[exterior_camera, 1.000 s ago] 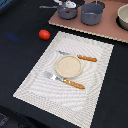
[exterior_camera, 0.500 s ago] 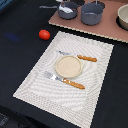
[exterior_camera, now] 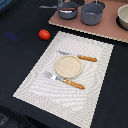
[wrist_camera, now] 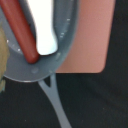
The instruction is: Place the fish, sausage, and tomato into the frying pan.
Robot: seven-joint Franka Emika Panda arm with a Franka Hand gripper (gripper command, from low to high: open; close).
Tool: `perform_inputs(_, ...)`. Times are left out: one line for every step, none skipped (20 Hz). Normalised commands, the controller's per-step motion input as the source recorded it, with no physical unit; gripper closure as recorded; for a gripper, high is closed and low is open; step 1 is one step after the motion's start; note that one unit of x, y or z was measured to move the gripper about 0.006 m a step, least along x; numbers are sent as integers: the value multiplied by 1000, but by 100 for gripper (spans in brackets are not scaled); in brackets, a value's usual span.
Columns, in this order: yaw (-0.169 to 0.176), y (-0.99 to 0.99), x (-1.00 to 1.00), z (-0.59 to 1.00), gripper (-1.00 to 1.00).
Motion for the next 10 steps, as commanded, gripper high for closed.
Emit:
perform_inputs(0,-860,0,480,-100)
perform_inputs(0,-854,0,446,-100)
perform_inputs(0,-840,0,400,-100)
perform_inputs(0,-843,0,331,-100)
perform_inputs(0,-857,0,160,-100)
perform_inputs(0,-869,0,34,-100)
perform_inputs(0,-894,0,0,-100)
perform_inputs(-3,-857,0,-114,-100)
perform_inputs(-18,-757,0,-240,-100)
perform_inputs(-24,-677,0,-297,-100)
